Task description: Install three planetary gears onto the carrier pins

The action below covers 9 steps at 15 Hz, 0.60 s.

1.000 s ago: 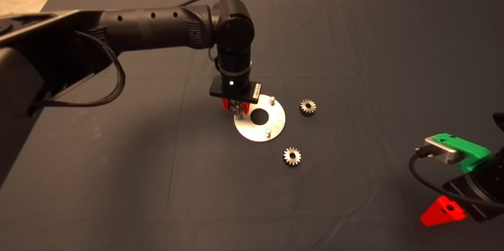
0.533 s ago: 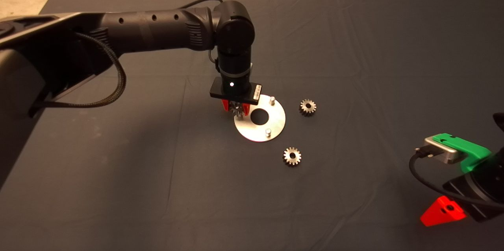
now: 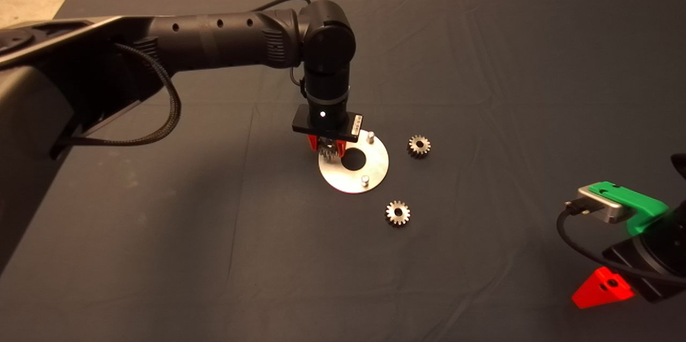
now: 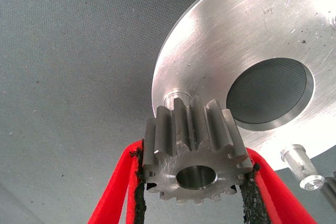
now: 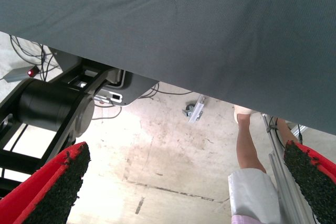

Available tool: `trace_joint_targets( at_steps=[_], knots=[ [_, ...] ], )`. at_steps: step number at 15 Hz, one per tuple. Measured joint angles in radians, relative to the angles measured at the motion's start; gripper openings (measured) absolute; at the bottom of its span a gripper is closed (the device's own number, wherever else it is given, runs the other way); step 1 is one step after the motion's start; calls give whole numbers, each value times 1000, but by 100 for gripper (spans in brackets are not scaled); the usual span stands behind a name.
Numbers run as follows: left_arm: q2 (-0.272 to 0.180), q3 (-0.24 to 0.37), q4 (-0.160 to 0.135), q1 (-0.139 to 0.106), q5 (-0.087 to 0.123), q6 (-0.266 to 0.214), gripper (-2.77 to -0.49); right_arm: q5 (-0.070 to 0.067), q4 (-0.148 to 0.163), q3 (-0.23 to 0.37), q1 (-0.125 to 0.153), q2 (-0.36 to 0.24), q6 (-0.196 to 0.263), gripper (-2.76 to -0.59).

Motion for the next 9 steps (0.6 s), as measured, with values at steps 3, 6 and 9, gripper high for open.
trace_joint_targets(
  at_steps=[3,6,9],
  knots=[
    [-6,0,3,0,0,1,-231,0,0,0,0,0,0,-61],
    [-14,-1,5,0,-1,16,-231,0,0,0,0,0,0,-61],
    [-14,-1,6,0,1,21,-231,0,0,0,0,0,0,-61]
  ],
)
